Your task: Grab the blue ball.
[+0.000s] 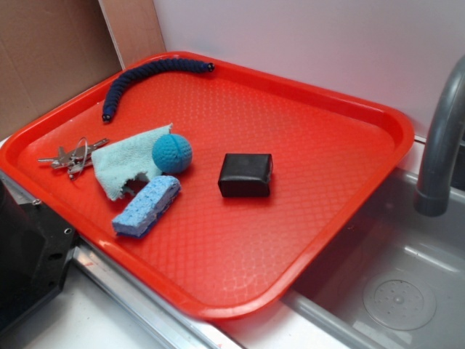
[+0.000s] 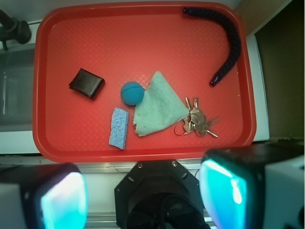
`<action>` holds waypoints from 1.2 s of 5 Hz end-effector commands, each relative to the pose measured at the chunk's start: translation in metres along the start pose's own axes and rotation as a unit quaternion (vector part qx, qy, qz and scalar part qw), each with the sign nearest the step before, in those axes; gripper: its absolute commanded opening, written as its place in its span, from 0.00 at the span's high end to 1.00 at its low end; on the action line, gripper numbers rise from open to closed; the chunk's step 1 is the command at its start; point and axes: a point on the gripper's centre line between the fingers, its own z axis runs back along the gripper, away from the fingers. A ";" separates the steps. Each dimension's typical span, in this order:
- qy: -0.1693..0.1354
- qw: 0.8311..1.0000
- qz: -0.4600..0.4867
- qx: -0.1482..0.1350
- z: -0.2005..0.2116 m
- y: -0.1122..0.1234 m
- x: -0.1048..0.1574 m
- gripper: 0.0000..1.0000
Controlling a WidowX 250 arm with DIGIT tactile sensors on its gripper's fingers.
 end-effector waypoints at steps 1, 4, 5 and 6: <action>0.000 1.000 0.000 0.000 0.000 0.000 0.000 0.00; -0.016 0.990 -0.137 -0.015 -0.147 -0.001 0.069 0.00; 0.018 0.992 -0.128 -0.005 -0.169 0.008 0.062 0.00; 0.035 0.990 -0.133 -0.016 -0.196 0.011 0.061 0.00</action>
